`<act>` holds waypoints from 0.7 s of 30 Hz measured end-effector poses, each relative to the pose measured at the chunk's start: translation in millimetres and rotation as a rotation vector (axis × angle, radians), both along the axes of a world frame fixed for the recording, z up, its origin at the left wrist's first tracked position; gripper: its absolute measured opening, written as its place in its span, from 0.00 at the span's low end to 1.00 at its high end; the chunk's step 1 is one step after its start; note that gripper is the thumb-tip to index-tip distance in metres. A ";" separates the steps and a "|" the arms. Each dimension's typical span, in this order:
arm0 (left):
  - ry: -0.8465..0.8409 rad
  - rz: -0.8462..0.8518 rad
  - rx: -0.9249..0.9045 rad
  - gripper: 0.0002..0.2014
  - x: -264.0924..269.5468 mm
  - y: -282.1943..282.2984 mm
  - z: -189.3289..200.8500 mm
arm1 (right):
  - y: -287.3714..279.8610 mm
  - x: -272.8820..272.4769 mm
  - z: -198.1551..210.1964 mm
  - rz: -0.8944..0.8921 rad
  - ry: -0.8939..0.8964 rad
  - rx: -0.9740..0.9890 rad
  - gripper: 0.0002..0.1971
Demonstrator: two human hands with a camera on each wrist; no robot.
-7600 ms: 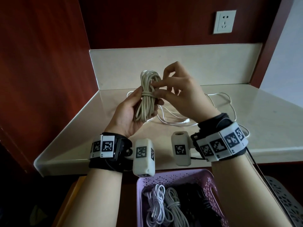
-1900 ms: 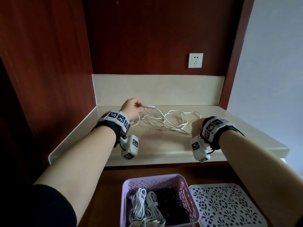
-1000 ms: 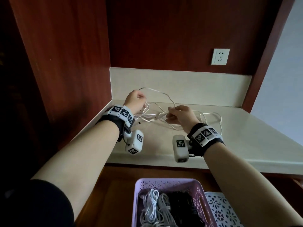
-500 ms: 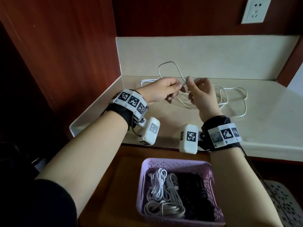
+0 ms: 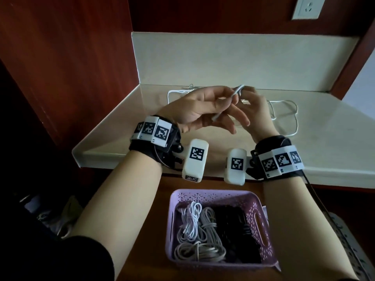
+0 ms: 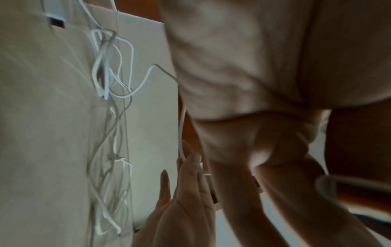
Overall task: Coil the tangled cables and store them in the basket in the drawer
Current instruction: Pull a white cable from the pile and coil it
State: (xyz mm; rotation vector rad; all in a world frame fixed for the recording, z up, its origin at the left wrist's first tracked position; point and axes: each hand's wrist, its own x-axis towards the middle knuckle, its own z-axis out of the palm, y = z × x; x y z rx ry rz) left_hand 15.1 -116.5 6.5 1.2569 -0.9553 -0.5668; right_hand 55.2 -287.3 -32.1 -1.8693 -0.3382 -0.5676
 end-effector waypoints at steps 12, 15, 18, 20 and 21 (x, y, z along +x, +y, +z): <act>0.591 0.077 -0.830 0.05 30.8 16.4 -26.0 | 23.8 -34.5 26.1 0.081 -0.066 0.178 0.06; 0.657 0.264 -0.825 0.20 43.3 33.2 -23.2 | 28.1 -30.4 18.8 0.138 -0.012 -0.054 0.03; 0.652 0.276 -0.935 0.26 44.9 47.6 -15.3 | 34.1 -25.8 12.6 0.240 0.057 -0.033 0.08; 0.626 0.259 -0.955 0.22 40.7 53.7 -8.3 | 41.1 -26.3 9.7 0.306 0.174 -0.027 0.07; 0.605 0.287 -0.930 0.21 37.1 54.8 -4.9 | 45.2 -26.0 7.1 0.323 0.230 -0.043 0.07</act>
